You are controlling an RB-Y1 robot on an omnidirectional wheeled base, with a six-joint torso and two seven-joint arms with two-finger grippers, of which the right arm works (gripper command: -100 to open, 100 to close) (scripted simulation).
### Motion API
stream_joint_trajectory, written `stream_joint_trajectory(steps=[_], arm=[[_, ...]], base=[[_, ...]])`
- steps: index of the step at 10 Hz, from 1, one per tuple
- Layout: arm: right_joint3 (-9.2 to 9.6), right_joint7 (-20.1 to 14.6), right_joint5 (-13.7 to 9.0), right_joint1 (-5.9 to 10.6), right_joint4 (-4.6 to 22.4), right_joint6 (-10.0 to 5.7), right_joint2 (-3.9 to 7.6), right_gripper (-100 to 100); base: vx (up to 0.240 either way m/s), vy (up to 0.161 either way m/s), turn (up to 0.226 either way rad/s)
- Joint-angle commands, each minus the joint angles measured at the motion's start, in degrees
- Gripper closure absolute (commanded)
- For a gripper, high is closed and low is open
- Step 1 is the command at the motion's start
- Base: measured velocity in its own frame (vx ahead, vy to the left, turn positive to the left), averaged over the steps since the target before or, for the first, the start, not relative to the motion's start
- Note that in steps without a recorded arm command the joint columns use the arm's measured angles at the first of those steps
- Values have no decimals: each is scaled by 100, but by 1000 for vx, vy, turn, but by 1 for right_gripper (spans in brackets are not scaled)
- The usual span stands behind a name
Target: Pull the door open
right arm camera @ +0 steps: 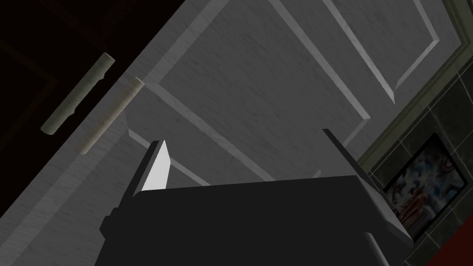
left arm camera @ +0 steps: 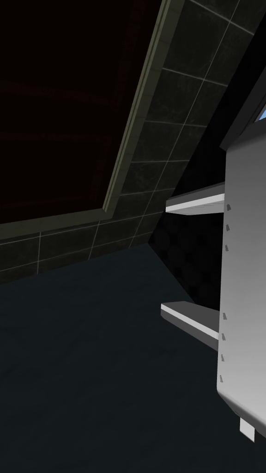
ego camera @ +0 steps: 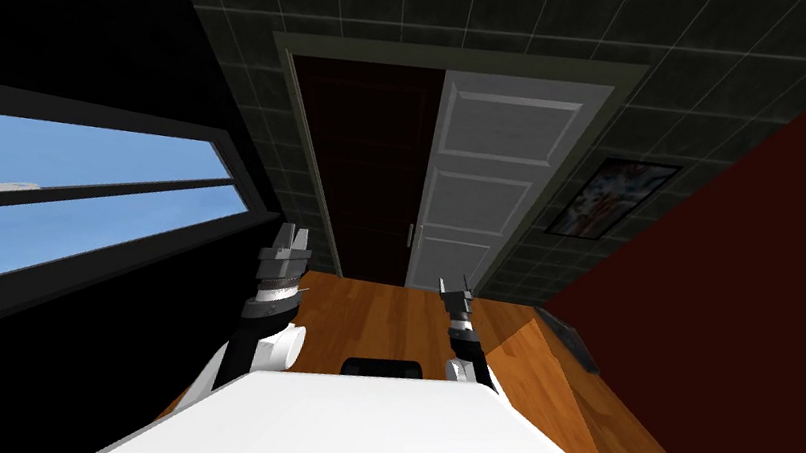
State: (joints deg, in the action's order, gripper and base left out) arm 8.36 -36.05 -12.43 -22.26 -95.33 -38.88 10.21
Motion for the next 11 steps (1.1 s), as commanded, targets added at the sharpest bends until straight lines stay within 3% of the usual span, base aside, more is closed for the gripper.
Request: stream_joint_trajectory(steps=[1, 11], arm=[[35, -251, -72, 38, 198, -60, 39, -100], [207, -1677, -529, 321, 1324, -295, 293, -100]], base=[[108, 33, 8], [100, 34, 8]])
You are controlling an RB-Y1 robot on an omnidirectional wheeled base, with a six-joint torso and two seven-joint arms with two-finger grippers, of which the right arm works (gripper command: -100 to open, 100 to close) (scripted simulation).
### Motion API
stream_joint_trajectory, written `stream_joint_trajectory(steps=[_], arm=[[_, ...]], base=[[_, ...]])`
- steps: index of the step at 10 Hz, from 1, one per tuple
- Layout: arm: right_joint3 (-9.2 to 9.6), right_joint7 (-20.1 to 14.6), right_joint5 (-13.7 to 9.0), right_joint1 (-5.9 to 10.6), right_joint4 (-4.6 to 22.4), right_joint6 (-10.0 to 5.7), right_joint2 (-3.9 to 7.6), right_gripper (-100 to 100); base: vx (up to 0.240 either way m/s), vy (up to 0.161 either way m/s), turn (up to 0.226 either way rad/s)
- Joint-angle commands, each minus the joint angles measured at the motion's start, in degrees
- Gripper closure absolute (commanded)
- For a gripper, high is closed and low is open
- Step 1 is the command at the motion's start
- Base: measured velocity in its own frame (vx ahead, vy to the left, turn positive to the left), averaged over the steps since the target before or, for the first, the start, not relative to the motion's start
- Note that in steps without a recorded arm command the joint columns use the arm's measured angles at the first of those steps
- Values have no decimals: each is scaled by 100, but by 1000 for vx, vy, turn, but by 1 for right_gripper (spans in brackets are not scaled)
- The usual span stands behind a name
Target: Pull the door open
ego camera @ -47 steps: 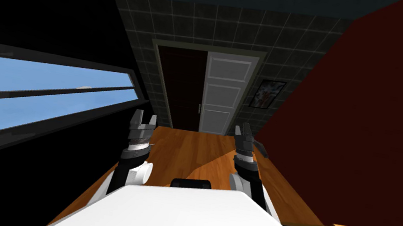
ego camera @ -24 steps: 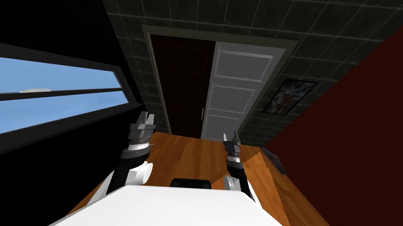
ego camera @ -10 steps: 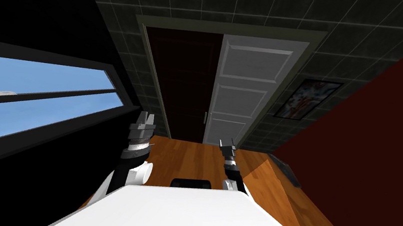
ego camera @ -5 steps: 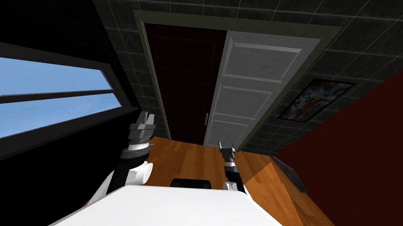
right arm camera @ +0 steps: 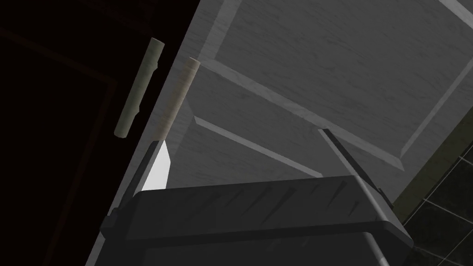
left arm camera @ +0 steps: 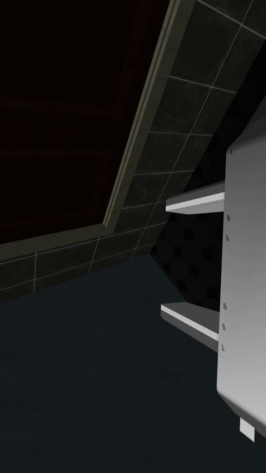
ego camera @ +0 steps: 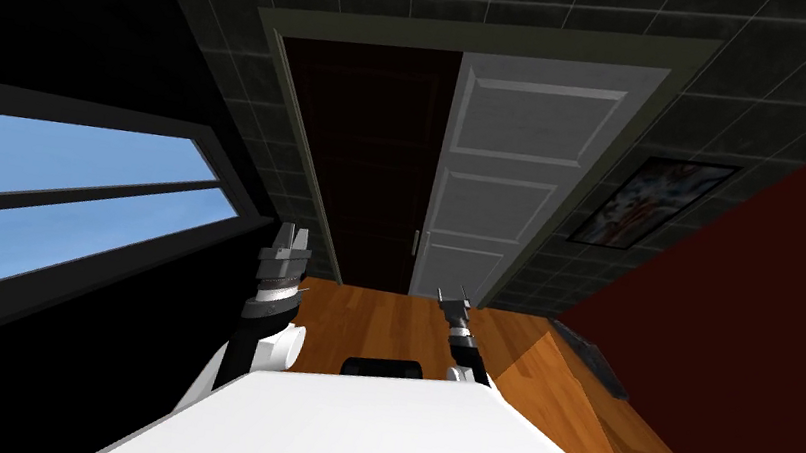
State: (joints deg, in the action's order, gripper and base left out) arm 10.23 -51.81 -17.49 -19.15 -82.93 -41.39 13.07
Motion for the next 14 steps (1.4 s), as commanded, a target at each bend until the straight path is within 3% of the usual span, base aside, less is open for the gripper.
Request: stream_joint_trajectory(steps=[1, 14], arm=[[37, -241, -68, 38, 194, -67, 31, -100], [234, -1888, -596, 381, 1488, -339, 316, -100]], base=[[89, 32, 8], [99, 30, 9]])
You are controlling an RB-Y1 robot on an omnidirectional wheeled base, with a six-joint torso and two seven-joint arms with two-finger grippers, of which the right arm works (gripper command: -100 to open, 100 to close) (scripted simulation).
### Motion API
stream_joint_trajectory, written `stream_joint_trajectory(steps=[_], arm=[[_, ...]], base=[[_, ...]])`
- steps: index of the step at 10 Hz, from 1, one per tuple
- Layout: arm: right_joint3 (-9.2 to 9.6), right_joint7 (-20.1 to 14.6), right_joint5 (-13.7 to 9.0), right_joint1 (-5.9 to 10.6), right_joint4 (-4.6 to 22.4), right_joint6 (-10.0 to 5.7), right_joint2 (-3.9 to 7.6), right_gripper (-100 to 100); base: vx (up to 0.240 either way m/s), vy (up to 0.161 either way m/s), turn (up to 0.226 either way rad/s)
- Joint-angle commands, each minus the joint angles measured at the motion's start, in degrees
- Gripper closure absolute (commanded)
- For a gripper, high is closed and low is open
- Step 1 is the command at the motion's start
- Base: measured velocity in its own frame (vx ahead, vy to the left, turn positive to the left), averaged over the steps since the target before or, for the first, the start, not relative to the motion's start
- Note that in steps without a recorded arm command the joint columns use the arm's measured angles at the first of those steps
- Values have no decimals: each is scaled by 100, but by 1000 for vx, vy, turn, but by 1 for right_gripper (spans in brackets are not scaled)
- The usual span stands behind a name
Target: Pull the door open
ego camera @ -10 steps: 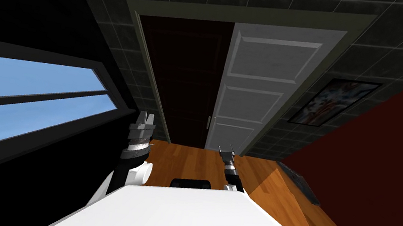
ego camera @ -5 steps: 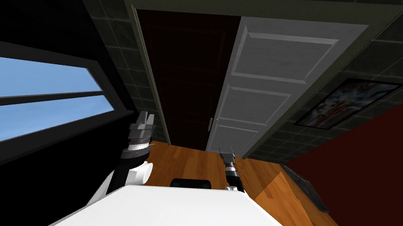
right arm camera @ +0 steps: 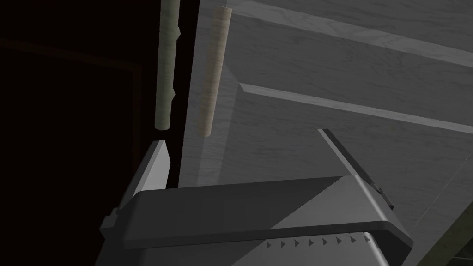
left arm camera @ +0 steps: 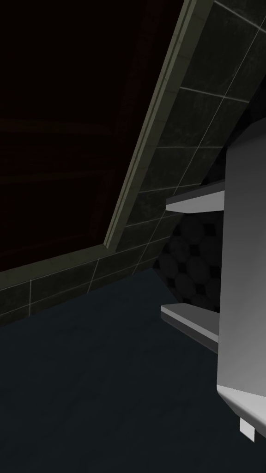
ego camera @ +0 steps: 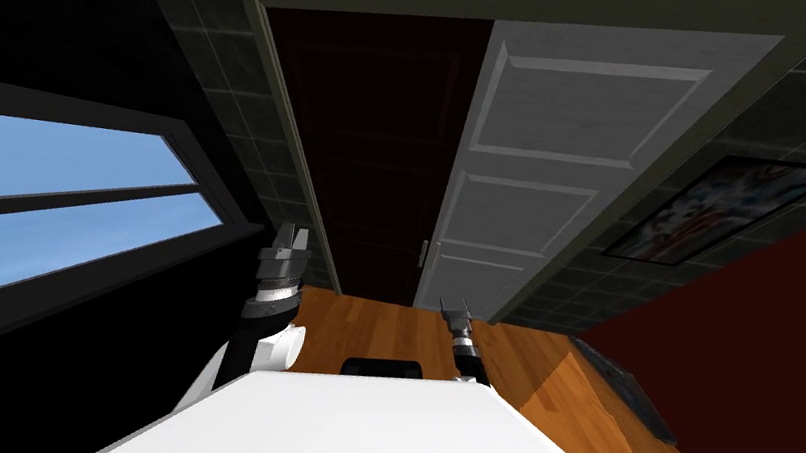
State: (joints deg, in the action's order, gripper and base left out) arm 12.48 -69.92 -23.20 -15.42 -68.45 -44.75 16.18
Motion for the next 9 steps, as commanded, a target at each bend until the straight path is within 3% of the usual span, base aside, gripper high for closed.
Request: stream_joint_trajectory(steps=[1, 9], arm=[[21, -181, -57, 31, 121, -19, 22, -100], [130, -1097, -350, 242, 832, -170, 176, -100]], base=[[104, 32, 9], [113, 25, 10]])
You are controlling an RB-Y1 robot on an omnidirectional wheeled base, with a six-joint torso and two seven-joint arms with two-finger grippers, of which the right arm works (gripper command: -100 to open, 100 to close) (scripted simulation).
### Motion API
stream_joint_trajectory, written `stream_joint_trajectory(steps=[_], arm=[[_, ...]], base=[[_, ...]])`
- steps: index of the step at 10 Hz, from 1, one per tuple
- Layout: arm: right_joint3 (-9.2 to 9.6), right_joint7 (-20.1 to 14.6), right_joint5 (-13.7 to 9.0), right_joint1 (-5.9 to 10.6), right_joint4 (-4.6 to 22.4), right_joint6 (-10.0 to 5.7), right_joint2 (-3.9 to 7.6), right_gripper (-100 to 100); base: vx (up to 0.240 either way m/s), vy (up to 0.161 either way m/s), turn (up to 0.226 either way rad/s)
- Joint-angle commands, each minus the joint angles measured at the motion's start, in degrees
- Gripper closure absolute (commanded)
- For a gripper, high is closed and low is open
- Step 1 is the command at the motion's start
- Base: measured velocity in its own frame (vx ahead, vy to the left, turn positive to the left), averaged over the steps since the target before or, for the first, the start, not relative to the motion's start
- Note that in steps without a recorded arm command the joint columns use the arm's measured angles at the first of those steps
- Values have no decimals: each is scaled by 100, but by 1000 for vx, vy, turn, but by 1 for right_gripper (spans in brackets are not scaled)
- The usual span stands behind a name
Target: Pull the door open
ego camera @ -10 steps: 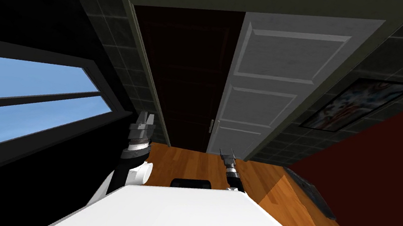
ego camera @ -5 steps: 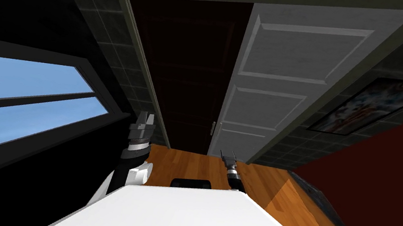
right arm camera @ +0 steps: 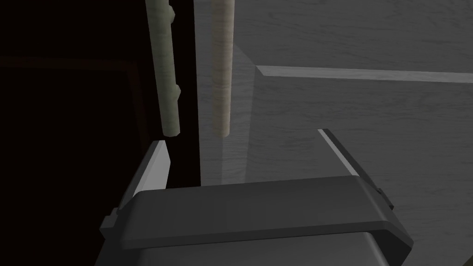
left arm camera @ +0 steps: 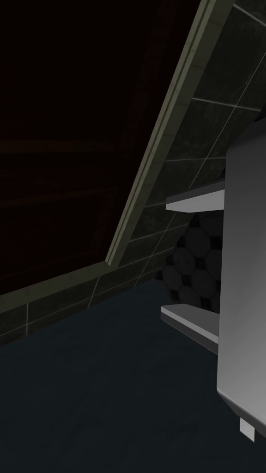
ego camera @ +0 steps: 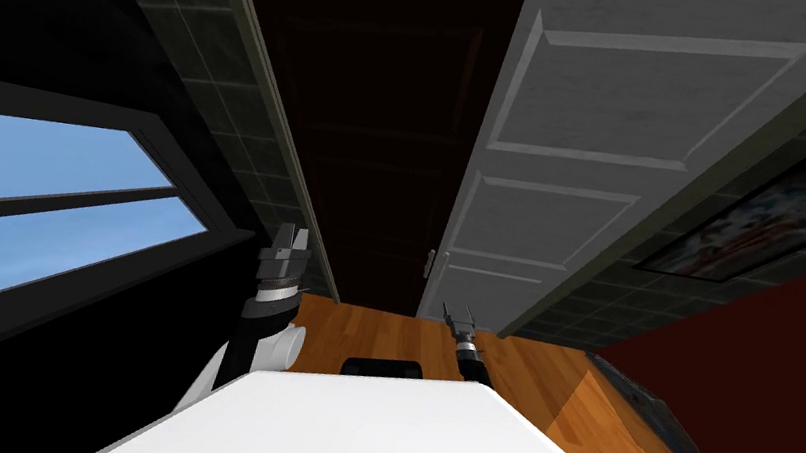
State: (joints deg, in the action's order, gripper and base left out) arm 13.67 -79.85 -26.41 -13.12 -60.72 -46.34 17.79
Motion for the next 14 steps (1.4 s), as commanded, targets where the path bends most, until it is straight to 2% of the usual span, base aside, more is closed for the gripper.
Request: stream_joint_trajectory(steps=[1, 5, 6, 7, 9, 11, 14], arm=[[20, -176, -53, 30, 114, -23, 27, -100], [68, -586, -184, 150, 420, -91, 91, -100], [62, -522, -164, 131, 384, -85, 83, -100], [-14, -540, -209, 32, 479, -91, 133, -100], [-42, -538, -224, 0, 509, -91, 150, -100], [-211, -531, -315, -162, 679, -92, 244, -100], [-288, -527, -356, -229, 754, -92, 285, -100]], base=[[138, 24, 14], [170, 25, 16], [79, 15, 5], [-84, -22, -54], [-113, -9, -32], [-179, -40, -51], [-90, -14, -14]])
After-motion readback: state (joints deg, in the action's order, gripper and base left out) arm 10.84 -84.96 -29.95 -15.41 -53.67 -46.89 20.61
